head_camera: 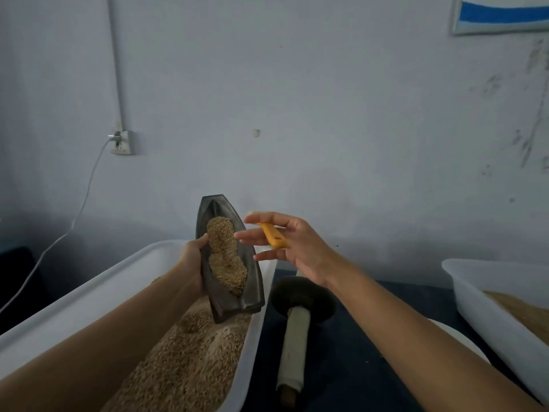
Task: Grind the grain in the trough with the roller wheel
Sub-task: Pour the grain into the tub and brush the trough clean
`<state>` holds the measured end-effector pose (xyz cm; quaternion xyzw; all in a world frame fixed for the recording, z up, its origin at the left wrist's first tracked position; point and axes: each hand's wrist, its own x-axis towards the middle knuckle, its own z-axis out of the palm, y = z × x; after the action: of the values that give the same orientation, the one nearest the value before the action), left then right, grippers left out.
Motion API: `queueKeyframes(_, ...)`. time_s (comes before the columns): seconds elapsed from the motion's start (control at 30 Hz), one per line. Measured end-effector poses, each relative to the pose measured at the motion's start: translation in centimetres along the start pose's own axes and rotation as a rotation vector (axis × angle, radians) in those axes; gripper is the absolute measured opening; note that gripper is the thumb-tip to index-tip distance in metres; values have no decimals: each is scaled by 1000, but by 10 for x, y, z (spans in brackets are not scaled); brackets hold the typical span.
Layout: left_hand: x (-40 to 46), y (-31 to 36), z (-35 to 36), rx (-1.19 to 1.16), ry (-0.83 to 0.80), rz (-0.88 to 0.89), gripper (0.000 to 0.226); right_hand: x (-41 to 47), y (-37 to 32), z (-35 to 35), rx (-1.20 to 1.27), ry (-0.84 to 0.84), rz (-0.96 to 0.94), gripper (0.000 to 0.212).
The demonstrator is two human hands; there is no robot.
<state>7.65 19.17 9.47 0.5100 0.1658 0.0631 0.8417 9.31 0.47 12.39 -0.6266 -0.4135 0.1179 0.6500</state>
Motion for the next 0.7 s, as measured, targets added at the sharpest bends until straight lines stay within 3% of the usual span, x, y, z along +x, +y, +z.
queueKeyframes(0.17,15,2,-12,19,5,19,44,11,12,10,-198,41,-141,19)
queueKeyframes(0.47,24,1,-25,-4,34,59,45,31,31,32,-276,228,-327,26)
queueKeyframes(0.7,25,-1,-30,-12,42,100,51,37,45,36,-407,248,-152,21)
